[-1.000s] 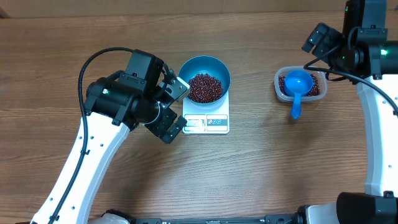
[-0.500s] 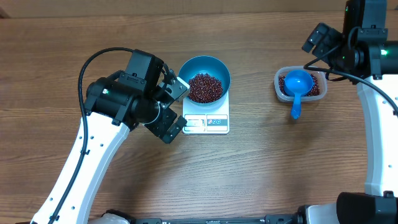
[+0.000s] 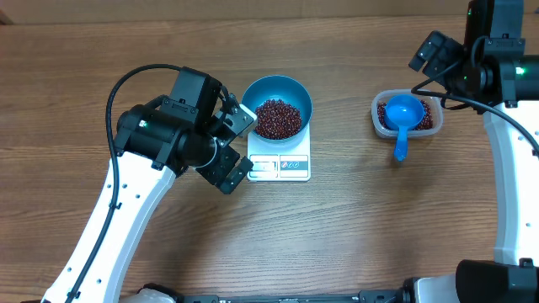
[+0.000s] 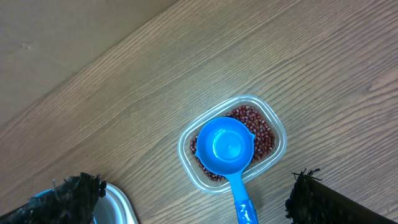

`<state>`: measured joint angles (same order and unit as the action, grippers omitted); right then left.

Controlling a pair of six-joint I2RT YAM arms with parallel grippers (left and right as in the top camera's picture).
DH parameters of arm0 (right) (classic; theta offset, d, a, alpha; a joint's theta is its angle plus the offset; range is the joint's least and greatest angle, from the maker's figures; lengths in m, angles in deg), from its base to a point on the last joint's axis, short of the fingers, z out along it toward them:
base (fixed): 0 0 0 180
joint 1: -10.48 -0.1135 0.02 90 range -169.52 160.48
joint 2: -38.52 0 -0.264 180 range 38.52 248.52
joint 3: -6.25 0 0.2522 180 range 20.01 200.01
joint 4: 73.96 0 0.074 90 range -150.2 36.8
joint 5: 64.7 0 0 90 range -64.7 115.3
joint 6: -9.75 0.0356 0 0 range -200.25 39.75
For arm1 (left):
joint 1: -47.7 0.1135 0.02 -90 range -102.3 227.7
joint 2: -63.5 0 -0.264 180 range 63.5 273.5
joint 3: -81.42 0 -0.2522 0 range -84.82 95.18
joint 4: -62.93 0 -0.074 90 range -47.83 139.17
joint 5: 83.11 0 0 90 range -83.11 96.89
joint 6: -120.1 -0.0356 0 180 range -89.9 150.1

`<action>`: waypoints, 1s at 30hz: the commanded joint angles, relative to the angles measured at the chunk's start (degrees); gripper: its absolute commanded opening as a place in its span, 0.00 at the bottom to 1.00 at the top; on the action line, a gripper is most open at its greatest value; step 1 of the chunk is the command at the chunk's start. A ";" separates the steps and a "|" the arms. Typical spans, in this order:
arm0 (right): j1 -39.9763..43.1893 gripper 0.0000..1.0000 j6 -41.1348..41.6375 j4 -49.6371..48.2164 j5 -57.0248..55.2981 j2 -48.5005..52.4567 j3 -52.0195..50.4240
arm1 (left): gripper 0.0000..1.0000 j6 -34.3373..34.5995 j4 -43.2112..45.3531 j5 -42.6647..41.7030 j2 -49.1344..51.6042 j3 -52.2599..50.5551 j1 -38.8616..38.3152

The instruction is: Scoop item into bowl and weigh 150g on scale

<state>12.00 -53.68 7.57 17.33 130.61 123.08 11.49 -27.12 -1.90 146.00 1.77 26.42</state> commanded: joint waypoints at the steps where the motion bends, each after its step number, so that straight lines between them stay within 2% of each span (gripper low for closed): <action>1: 0.22 1.00 0.02 -0.22 -1.01 -0.85 1.25 | 1.00 -1.29 0.04 -0.87 -0.76 -0.20 0.26; 30: 0.22 1.00 0.04 -0.22 -1.01 -0.85 1.25 | 0.99 -1.29 -0.13 0.44 -1.29 -0.20 0.15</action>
<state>12.00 -53.68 7.54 17.31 130.61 123.08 11.49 -27.19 -1.69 146.00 1.77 26.42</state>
